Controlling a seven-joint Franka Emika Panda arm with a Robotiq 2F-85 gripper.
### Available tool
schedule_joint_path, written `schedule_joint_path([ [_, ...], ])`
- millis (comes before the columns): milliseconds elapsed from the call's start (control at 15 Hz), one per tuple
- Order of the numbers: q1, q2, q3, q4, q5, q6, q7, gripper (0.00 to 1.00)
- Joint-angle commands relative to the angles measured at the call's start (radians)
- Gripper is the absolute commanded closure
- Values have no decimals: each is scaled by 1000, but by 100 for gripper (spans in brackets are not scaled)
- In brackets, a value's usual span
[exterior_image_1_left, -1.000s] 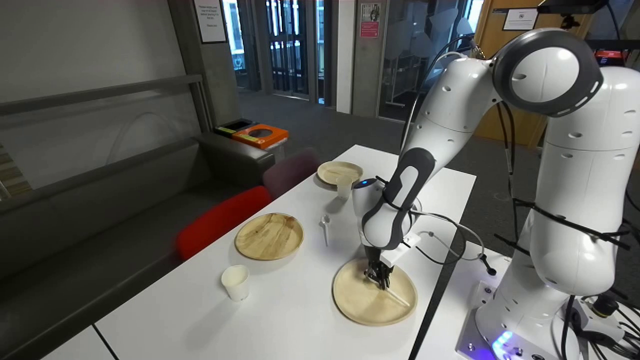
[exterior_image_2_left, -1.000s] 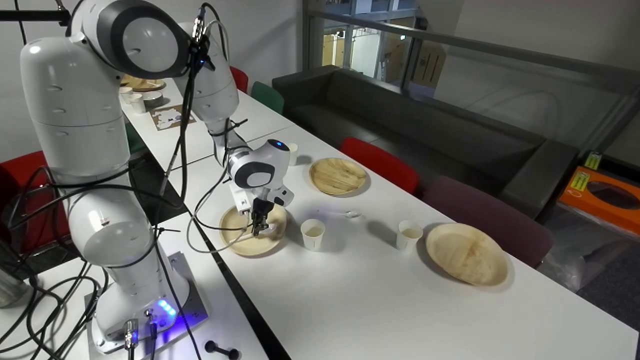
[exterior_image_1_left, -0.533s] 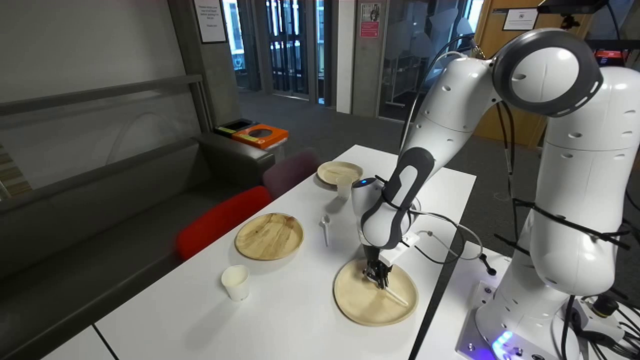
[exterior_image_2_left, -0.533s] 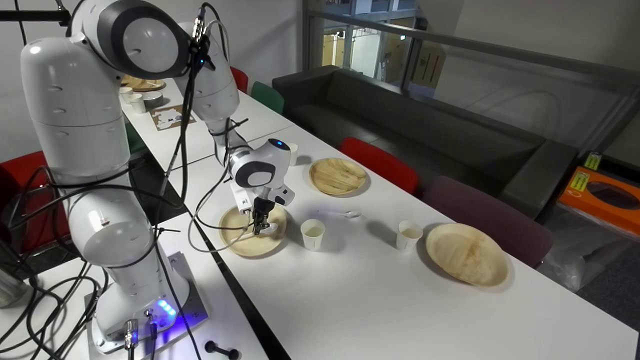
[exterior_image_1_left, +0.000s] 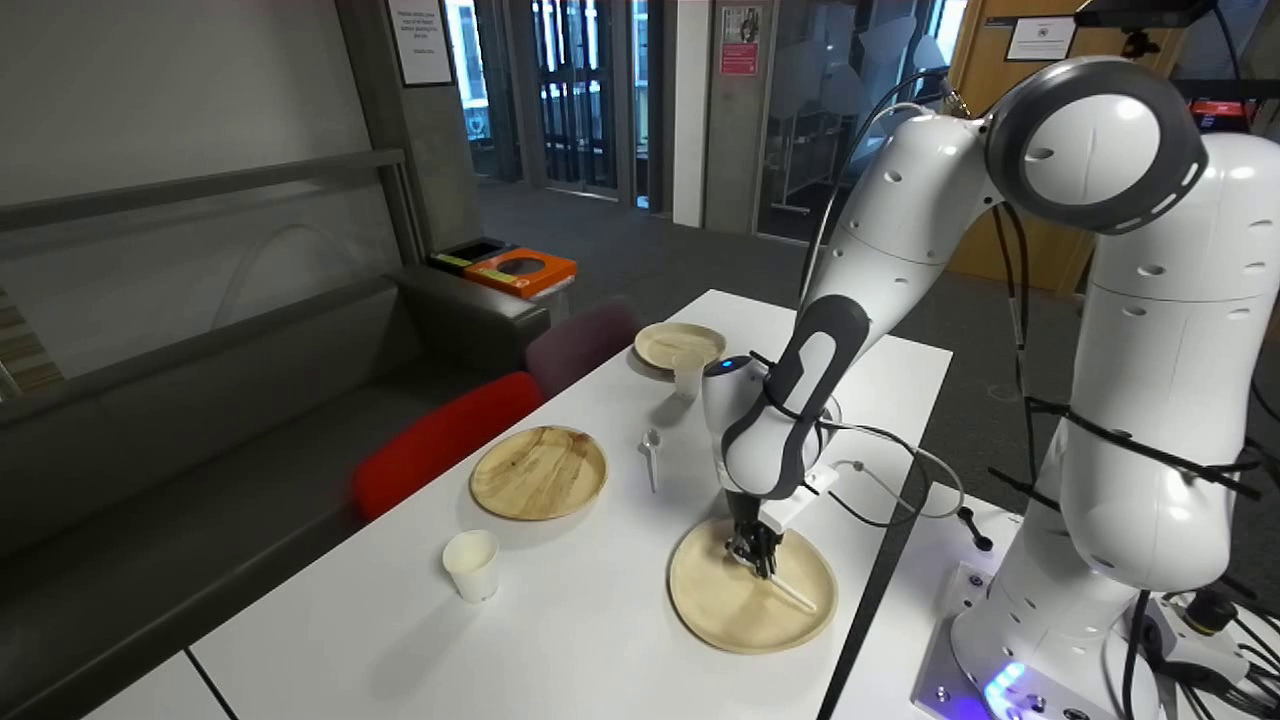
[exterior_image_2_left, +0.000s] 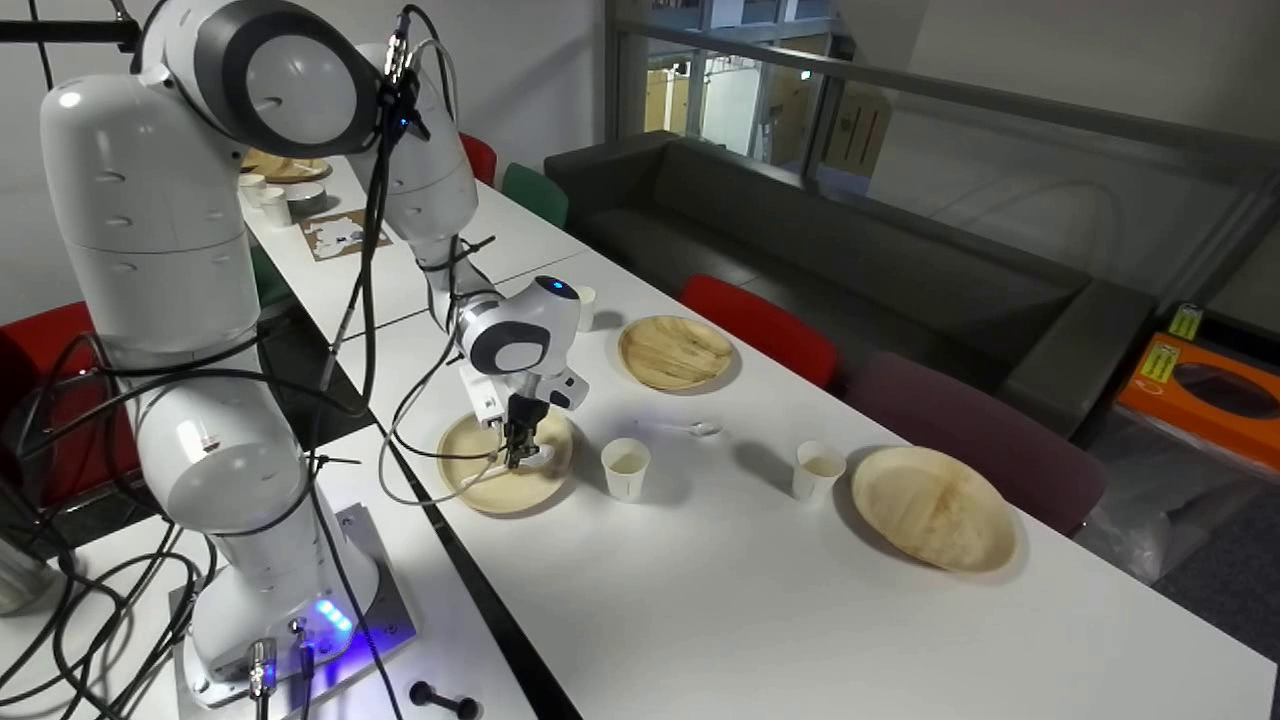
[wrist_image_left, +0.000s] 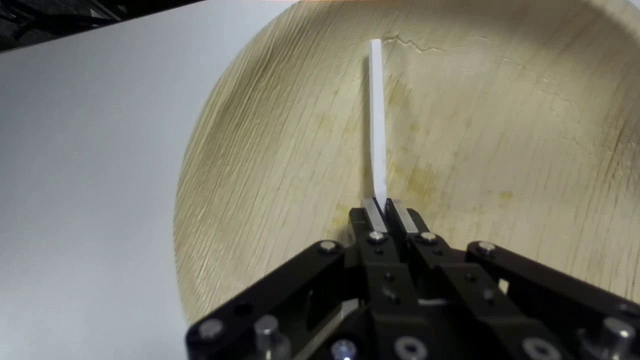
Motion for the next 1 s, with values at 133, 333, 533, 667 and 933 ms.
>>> schedule_joint_path([
  [133,8,-32,14,-12,-15,20,-17,98],
  [333,13,-35,22,-8,-20,24,-10,98],
  [533,21,-36,24,1,-24,27,-1,98],
  [667,25,-33,22,7,-28,28,2,98],
  [933,32,-17,17,23,-45,26,11,98],
])
